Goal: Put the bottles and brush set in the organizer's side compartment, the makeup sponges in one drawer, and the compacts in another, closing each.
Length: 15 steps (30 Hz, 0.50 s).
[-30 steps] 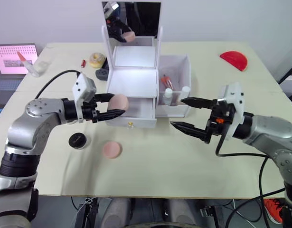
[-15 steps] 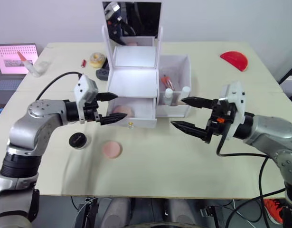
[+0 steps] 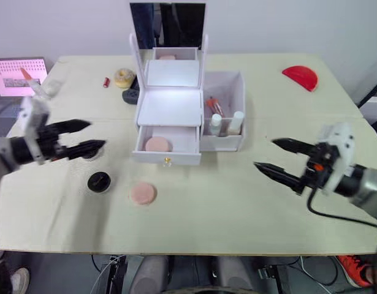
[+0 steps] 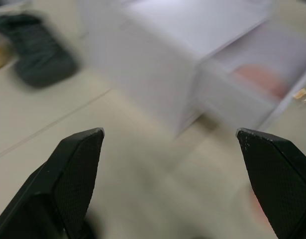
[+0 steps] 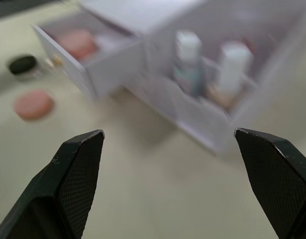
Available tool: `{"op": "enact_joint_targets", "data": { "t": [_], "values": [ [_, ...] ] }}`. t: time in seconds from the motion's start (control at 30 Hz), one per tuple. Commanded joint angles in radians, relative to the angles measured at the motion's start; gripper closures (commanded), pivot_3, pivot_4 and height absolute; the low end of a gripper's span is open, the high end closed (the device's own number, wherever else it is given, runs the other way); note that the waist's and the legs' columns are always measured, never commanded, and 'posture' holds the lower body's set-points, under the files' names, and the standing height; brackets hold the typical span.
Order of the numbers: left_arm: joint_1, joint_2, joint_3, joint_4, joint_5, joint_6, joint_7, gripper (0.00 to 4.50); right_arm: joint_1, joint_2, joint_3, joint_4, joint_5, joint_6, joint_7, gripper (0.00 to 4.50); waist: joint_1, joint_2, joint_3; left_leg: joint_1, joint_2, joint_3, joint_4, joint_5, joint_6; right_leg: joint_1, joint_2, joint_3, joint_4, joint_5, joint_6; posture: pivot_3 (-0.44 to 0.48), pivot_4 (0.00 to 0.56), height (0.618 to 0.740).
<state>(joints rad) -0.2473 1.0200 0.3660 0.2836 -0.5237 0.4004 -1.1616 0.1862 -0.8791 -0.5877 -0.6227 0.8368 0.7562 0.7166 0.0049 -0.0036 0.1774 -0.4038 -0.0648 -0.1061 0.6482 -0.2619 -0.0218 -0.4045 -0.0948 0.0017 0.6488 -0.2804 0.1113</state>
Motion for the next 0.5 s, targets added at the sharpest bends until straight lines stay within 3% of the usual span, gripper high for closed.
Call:
{"op": "enact_joint_targets", "data": {
  "t": [0.03,0.1,0.23,0.5],
  "values": [
    [0.025,0.04,0.07,0.195,0.078,-0.178,0.0,0.02,0.135,0.036,-0.189,-0.028,-0.024,-0.044,0.061,0.0,0.006,-0.001,-0.001,0.0,0.0,0.0,0.0,0.0,0.0,0.0,-0.001,0.0,0.0,0.0,0.0,0.0,0.15,0.74],
    [0.039,0.056,0.093,0.324,0.116,-0.271,0.02,0.02,0.226,0.065,-0.277,-0.005,-0.042,-0.063,0.096,0.0,0.01,-0.001,-0.001,0.0,0.0,0.0,0.0,0.0,0.0,0.001,-0.001,0.0,-0.001,0.0,0.0,0.0,0.15,0.74],
    [0.07,0.067,0.131,0.421,0.142,-0.362,0.056,0.02,0.349,0.123,-0.382,0.1,-0.094,-0.137,0.157,0.0,0.01,-0.006,-0.003,0.0,0.0,-0.001,0.0,0.0,0.0,0.001,-0.003,0.0,-0.002,0.0,0.0,0.0,0.15,0.74],
    [0.099,0.064,0.158,0.529,0.144,-0.436,0.052,0.02,0.395,0.171,-0.404,0.18,-0.114,-0.207,0.175,0.0,0.002,-0.005,-0.004,0.001,0.002,0.001,-0.002,0.0,0.0,0.0,-0.004,0.004,-0.002,0.0,-0.001,0.0,0.15,0.74]
  ]
}}
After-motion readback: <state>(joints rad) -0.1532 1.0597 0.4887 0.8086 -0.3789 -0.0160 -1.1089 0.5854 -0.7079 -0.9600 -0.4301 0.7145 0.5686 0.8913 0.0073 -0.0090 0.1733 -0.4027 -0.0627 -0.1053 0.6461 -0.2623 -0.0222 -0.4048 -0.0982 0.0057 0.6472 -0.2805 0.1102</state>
